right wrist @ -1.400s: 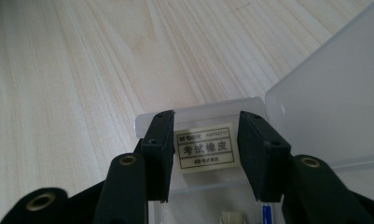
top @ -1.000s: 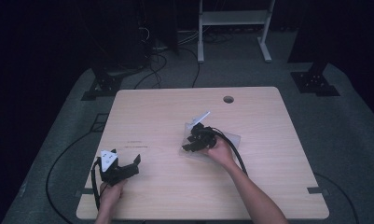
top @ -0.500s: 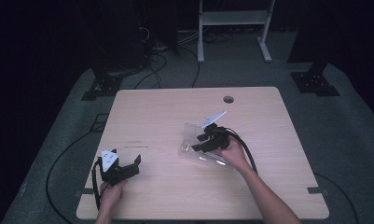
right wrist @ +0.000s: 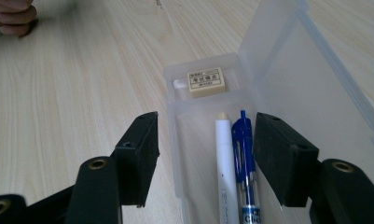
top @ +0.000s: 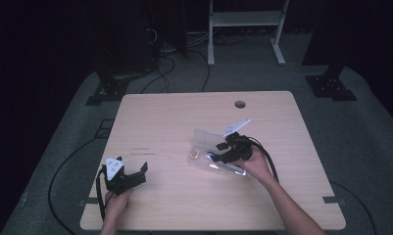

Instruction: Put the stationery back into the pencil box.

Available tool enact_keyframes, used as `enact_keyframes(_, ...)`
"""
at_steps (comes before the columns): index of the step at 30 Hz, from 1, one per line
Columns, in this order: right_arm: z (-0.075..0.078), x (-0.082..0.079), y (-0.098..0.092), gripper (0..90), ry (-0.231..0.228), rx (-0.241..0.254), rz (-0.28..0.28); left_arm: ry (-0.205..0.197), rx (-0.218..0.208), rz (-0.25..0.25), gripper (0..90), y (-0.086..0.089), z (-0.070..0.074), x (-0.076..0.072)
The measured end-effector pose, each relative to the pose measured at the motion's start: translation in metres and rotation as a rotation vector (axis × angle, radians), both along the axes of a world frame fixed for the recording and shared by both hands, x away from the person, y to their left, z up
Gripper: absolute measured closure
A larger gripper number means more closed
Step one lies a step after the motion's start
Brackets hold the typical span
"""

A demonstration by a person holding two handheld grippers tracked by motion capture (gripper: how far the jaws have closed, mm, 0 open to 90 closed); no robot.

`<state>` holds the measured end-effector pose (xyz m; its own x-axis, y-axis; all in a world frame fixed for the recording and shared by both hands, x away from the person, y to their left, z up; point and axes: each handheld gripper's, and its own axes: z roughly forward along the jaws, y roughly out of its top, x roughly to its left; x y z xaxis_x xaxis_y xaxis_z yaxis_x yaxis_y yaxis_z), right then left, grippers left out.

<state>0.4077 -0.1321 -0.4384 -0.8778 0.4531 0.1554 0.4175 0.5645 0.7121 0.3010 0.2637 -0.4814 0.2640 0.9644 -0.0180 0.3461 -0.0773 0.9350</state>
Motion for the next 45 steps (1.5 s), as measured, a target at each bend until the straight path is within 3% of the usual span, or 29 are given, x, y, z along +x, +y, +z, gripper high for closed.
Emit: enact_keyframes(45, -0.004, -0.019, -0.057, 34.6, 0.003, 0.015, -0.067, -0.001, 0.015, -0.004, 0.0, -0.002, 0.000, -0.001)
